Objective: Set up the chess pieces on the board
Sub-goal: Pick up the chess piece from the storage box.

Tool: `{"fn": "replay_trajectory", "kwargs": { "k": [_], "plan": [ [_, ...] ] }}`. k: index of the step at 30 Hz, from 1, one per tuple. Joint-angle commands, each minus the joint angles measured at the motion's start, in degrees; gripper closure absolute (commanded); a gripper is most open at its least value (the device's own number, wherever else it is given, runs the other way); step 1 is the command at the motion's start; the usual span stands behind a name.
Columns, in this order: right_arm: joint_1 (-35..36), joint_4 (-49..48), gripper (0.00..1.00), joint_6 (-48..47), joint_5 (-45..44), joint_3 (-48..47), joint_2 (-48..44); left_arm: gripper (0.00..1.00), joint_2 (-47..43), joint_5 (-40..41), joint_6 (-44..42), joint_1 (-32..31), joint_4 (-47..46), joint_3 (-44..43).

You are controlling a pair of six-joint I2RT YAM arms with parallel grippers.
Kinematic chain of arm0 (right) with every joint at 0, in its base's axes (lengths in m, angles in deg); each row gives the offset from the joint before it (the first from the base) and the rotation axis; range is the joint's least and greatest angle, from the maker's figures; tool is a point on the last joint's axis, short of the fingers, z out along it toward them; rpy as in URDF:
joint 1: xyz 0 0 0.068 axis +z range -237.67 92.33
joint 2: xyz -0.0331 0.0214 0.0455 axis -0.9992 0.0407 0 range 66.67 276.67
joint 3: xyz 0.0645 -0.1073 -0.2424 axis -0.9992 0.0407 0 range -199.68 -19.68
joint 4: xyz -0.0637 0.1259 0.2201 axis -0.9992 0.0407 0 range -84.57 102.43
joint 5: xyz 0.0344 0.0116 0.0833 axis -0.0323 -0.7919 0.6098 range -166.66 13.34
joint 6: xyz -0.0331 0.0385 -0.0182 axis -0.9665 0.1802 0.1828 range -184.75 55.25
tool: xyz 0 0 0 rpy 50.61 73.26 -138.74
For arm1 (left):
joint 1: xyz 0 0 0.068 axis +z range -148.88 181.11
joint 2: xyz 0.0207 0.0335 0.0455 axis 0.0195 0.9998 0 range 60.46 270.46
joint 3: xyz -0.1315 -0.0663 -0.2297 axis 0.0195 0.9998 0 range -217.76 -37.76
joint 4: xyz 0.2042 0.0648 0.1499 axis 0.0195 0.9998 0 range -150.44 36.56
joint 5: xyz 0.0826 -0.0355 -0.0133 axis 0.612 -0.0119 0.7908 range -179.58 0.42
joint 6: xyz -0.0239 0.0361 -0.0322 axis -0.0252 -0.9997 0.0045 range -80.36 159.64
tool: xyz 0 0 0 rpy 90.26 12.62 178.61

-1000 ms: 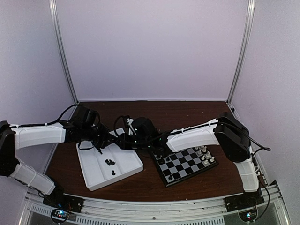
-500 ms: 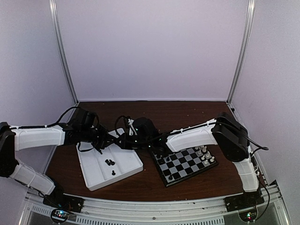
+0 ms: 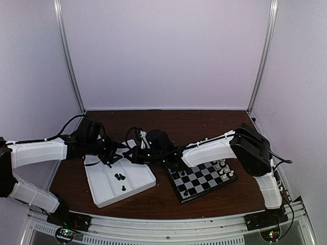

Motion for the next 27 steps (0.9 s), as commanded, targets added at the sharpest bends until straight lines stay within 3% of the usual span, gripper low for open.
{"fn": "replay_trajectory", "kwargs": {
  "k": [1,6,13,19,27],
  "plan": [
    [-0.5,-0.3,0.96,-0.9,0.0,2.2,-2.5,0.48,-2.9,0.8,-6.1,1.7,4.4,-0.1],
    [-0.6,3.3,0.96,-3.6,-0.2,3.5,-4.4,0.44,-5.6,1.1,-19.6,4.7,10.3,-2.4],
    [-0.7,14.4,0.95,-9.5,1.4,2.2,-7.8,0.37,-7.1,-8.2,-58.6,6.3,14.8,-7.7],
    [-0.8,28.4,0.95,-15.7,5.5,-3.7,-8.2,0.35,-10.8,-7.9,-75.0,5.1,8.4,-2.5],
    [-1.8,36.2,0.95,-18.8,10.2,-4.7,-10.6,0.39,-14.7,-17.3,-101.9,1.9,2.2,2.0]
  ]
}}
